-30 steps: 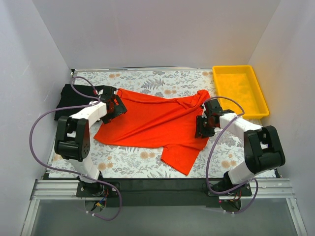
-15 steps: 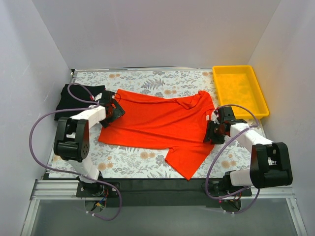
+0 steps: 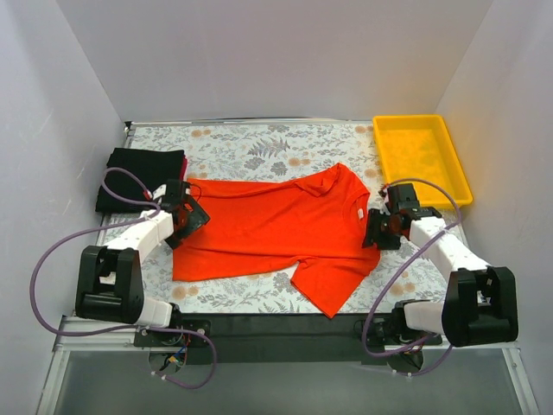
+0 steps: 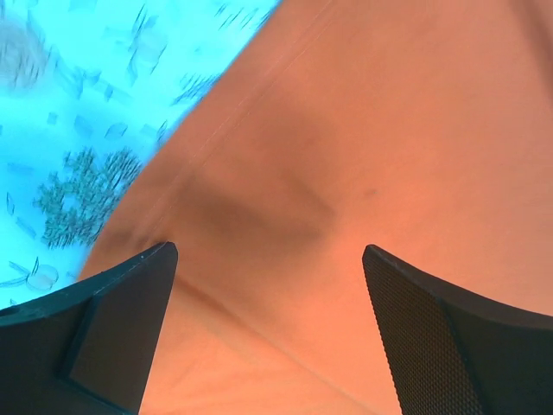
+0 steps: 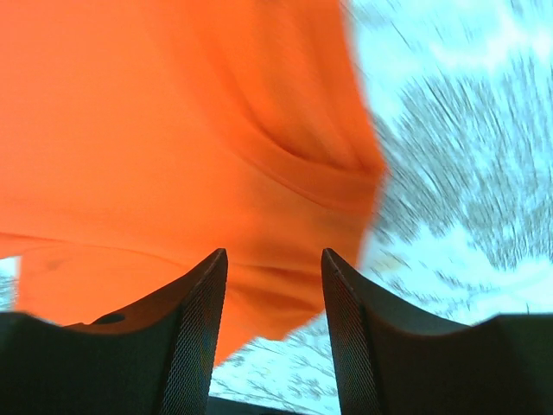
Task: Fold and stack the t-shirts
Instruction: Flatten the tshirt out
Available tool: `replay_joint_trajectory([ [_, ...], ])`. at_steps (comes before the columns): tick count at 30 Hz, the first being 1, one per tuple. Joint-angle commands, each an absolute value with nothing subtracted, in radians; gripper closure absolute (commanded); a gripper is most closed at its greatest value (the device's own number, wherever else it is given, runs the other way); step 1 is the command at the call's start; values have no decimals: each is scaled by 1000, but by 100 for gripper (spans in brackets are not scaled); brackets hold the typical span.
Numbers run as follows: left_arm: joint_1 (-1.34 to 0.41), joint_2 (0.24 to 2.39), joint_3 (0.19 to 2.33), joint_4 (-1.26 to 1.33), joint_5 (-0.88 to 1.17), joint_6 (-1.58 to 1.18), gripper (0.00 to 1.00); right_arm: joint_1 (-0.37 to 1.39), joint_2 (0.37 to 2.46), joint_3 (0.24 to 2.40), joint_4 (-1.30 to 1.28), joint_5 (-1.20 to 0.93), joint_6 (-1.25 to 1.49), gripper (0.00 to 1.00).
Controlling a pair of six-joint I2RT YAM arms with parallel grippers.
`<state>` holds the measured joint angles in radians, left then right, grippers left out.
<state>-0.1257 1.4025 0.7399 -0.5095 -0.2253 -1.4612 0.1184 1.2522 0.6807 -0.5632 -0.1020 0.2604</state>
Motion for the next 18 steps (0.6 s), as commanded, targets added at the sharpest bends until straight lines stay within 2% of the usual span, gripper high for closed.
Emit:
replay_joint_trajectory([
  [1,-120,1407,877,-508,-244,-1396,17,239,1244,856,-551,-106,195,54],
  [7,-121,1358,962,-529,-210,-1347,17,656,1342,1004,-471,-78,218,61],
  [12,-123,1283,1015,-615,-215,-1299,17,898,1549,1124,-425,-69,177,66],
  [18,-123,1218,1074,-692,-219,-1264,17,997,1768,1259,-414,-48,124,71],
])
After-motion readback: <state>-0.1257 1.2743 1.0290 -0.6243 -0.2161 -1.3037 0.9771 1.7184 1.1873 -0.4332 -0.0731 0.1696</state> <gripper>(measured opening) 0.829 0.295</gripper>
